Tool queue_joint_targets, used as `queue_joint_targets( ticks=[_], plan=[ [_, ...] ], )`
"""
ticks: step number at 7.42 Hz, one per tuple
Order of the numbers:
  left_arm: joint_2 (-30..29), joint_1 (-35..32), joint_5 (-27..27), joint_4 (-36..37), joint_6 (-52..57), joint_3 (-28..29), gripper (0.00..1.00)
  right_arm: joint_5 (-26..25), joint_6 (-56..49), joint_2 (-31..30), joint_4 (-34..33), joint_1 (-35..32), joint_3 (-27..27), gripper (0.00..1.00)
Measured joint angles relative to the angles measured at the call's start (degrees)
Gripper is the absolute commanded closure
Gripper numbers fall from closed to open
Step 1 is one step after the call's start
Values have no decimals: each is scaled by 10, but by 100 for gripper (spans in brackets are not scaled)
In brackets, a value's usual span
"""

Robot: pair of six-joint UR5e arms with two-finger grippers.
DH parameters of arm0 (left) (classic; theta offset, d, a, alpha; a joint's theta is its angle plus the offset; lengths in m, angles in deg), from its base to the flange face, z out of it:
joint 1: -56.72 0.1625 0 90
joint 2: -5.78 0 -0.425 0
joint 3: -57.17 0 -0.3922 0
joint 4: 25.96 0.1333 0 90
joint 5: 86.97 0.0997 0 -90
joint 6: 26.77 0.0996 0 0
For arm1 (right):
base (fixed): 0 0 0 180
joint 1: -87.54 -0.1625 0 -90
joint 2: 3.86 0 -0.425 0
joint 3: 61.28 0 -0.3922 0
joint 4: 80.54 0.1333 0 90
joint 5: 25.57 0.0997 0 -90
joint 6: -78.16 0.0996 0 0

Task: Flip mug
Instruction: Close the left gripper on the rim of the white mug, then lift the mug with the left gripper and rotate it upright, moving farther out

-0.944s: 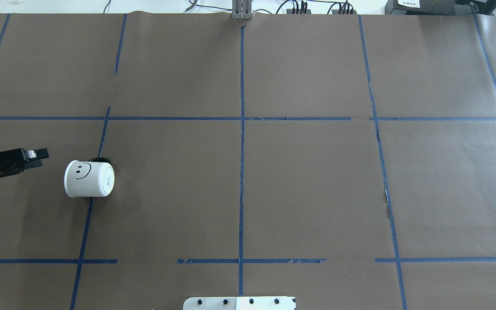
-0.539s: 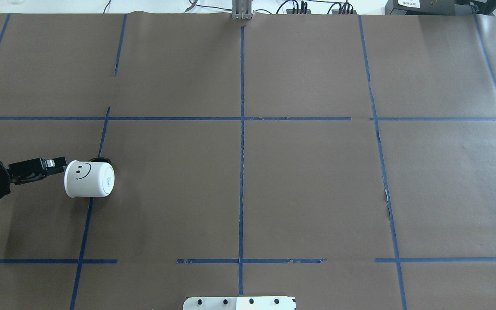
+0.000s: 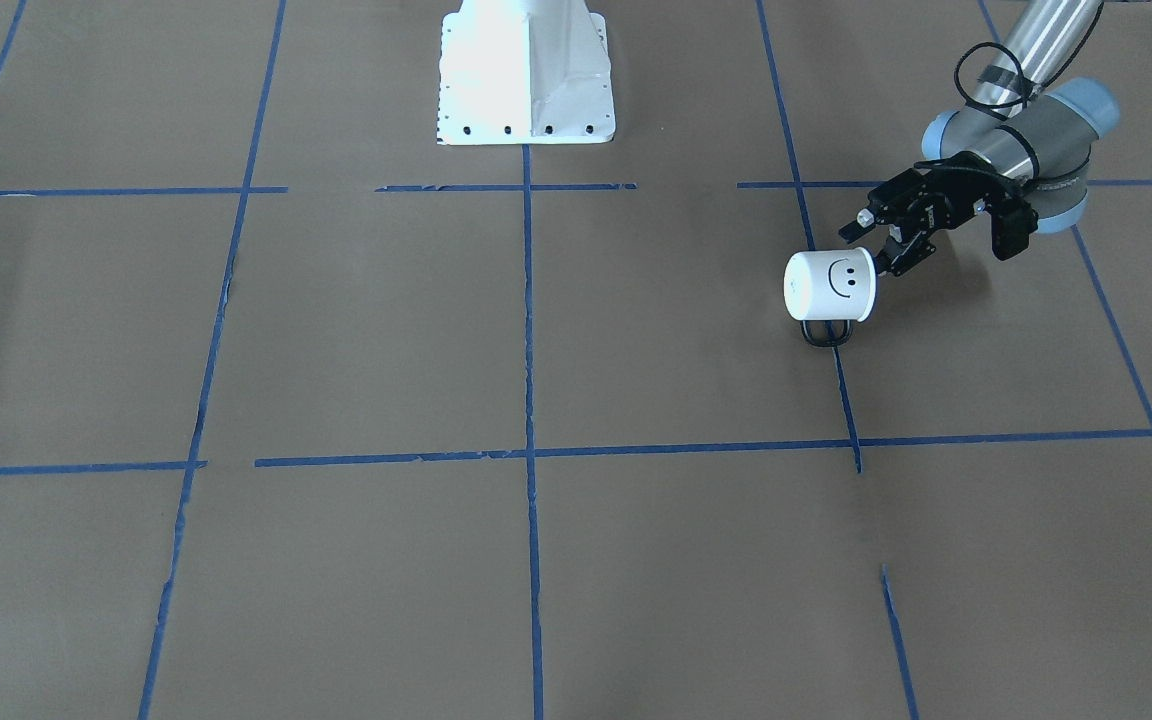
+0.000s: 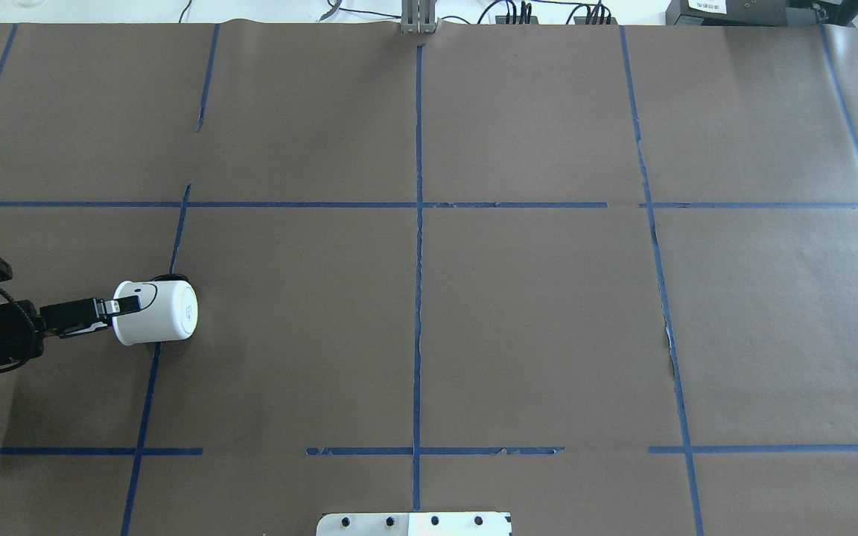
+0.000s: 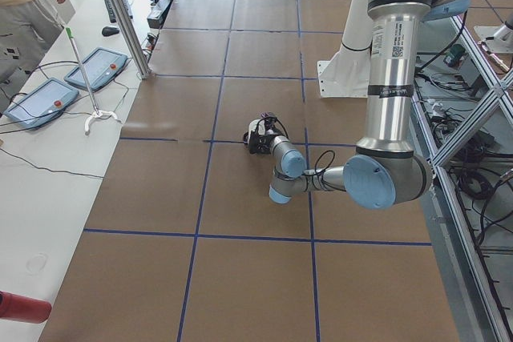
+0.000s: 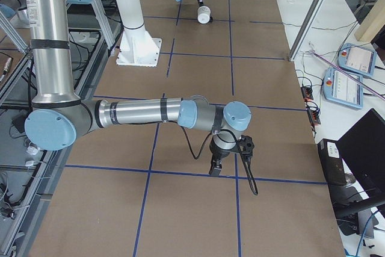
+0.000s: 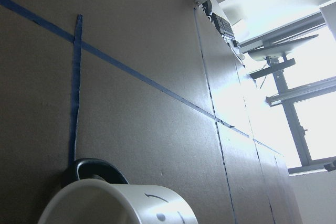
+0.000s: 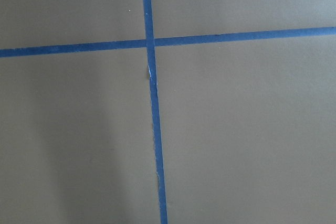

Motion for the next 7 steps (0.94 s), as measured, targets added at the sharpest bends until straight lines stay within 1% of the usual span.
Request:
queue_joint_targets(
  ticks=[2, 4, 6, 7],
  plan=[
    [-5, 1, -59, -5, -36, 7, 100, 0, 0, 0, 0, 0, 0, 0],
    [-14, -7, -74, -6, -71, 5, 100, 0, 0, 0, 0, 0, 0, 0],
    [-39, -41, -86, -3, -112, 0, 100, 0, 0, 0, 0, 0, 0, 0],
    [-51, -64, -117, 14, -123, -7, 100, 0, 0, 0, 0, 0, 0, 0]
  ],
)
